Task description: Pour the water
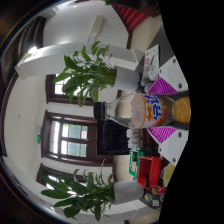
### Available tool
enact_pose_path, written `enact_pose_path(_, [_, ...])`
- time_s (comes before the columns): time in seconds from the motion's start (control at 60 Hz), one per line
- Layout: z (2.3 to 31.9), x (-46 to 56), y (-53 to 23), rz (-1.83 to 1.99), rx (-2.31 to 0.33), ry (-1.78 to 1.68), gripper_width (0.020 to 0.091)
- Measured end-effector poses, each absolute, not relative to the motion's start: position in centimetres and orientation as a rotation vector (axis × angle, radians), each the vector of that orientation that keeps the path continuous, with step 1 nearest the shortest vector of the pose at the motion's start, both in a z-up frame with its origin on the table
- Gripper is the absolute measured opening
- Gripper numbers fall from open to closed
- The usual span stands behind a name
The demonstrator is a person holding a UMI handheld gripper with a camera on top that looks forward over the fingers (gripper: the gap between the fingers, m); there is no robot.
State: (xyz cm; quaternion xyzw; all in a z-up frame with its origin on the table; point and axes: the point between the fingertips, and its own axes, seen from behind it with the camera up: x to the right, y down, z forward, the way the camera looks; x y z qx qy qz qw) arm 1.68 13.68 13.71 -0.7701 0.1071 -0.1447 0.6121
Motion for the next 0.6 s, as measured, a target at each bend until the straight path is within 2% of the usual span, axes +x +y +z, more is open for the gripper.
enact_pose_path(0.083, [11.7, 1.5, 14.0, -0.309, -1.788, 0.255, 0.0386])
enact_pose_path(0.25, [12.2, 1.5, 13.8, -0.32, -1.741, 0.255, 0.0383])
enact_pose_path(0.35, [12.2, 1.6, 13.5, -0.318, -1.728, 0.253, 0.043])
enact_pose_path(0.517, [12.0, 1.5, 13.2, -0.317, -1.745, 0.245, 0.0517])
enact_pose_path(0.6, [11.1, 1.6, 12.3, -0.316, -1.79, 0.25, 0.0673])
